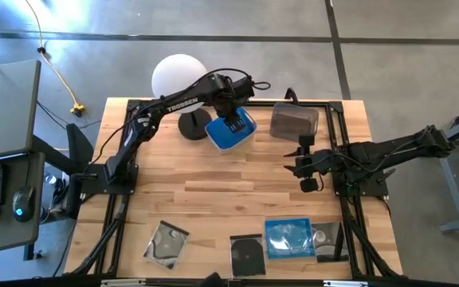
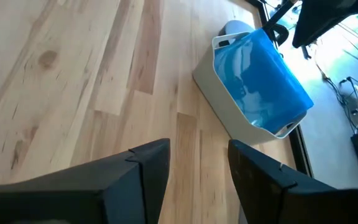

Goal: Pick & place jewel cases by type
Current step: Put the blue CD case into the gray bin

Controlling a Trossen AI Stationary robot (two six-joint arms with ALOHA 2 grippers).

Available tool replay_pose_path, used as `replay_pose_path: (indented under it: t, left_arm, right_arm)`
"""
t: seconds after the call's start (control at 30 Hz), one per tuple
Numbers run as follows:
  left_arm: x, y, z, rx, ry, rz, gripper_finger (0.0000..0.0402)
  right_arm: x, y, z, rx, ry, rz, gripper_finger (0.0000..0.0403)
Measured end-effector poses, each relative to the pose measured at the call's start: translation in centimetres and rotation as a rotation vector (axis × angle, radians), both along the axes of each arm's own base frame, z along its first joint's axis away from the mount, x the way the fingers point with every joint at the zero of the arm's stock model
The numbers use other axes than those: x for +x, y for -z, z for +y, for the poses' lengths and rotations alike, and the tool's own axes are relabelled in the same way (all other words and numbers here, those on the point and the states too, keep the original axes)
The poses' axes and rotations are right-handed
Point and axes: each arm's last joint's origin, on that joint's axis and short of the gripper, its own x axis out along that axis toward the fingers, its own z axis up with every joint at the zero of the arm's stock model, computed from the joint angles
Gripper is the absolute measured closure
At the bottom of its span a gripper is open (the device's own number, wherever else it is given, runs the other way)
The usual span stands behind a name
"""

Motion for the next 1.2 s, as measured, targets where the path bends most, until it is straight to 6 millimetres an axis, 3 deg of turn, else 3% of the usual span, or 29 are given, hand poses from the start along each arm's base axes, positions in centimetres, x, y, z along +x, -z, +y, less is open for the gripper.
replay_pose_path:
  t: [0.17,0.3,0.47,0.63,0.83,0.97,1.2]
  left_arm:
    - [0.1,-0.4,-0.6,-0.014,0.018,-0.016,0.0278]
    - [0.7,-0.4,-2.4,-0.116,0.088,-0.059,0.0278]
    - [2.2,-0.4,-7.5,-0.182,0.284,-0.069,0.0278]
    - [3.2,-0.4,-13.4,-0.058,0.404,-0.013,0.0278]
    - [2.4,-0.2,-18.5,0.112,0.417,0.117,0.0278]
    - [1.5,-0.5,-19.5,0.213,0.384,0.178,0.0278]
    - [-0.4,-3.7,-19.2,0.296,0.392,0.126,0.0278]
  right_arm:
    - [0.0,0.0,0.0,0.0,0.0,-0.001,0.0245]
    - [0.0,0.0,0.1,0.022,-0.027,0.003,0.0245]
    - [0.0,0.1,0.5,0.103,-0.131,0.018,0.0245]
    - [0.5,0.3,1.1,0.215,-0.278,0.011,0.0245]
    - [2.3,3.4,2.9,0.143,-0.389,0.075,0.0245]
    - [3.6,4.3,5.3,0.231,-0.406,0.155,0.0245]
    - [3.8,6.9,10.1,0.445,-0.487,0.346,0.0245]
